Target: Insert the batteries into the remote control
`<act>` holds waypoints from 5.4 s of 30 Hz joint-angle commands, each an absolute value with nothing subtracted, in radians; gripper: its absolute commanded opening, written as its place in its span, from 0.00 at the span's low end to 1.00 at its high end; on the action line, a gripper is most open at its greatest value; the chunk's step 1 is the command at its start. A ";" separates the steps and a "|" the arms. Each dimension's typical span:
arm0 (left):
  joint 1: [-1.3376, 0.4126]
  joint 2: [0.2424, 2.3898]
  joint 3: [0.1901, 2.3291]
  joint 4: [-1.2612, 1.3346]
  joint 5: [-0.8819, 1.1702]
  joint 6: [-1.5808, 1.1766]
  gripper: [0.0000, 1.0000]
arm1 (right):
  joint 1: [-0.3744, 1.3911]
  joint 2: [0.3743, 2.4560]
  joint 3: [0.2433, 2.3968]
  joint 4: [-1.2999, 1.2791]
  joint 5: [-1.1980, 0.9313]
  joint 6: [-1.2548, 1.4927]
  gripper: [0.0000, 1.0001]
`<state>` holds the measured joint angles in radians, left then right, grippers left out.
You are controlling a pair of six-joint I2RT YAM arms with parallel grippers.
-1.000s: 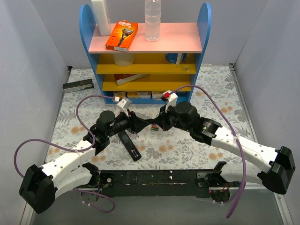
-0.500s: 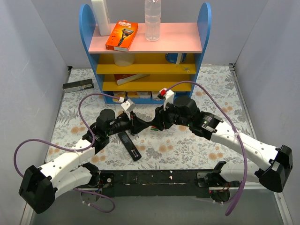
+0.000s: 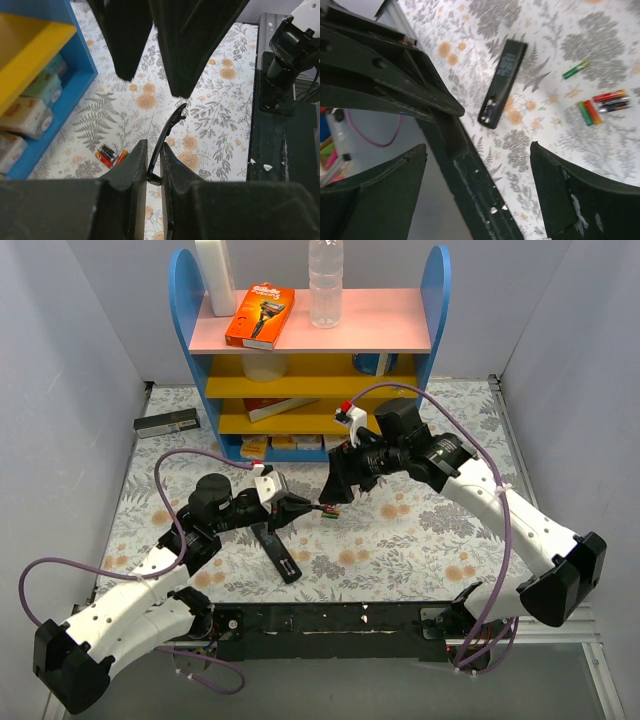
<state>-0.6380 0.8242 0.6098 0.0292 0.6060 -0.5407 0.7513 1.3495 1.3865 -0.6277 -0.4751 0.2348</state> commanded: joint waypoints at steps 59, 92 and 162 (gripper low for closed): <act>-0.664 0.715 0.638 -0.049 0.359 -0.756 0.77 | 0.739 1.382 1.336 -0.508 -0.636 0.229 0.01; -0.664 0.954 0.787 -0.256 0.117 -2.310 0.56 | 1.264 1.143 0.816 0.253 0.578 -0.282 0.01; -0.638 0.946 0.475 0.232 0.380 -2.447 0.00 | 0.916 1.089 1.032 -0.385 -0.440 -0.322 0.82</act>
<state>-0.6434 0.9463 0.4038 0.2371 0.3367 -2.0052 0.9180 1.0622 0.9787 -0.3092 -0.2611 -0.2955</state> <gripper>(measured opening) 0.149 0.820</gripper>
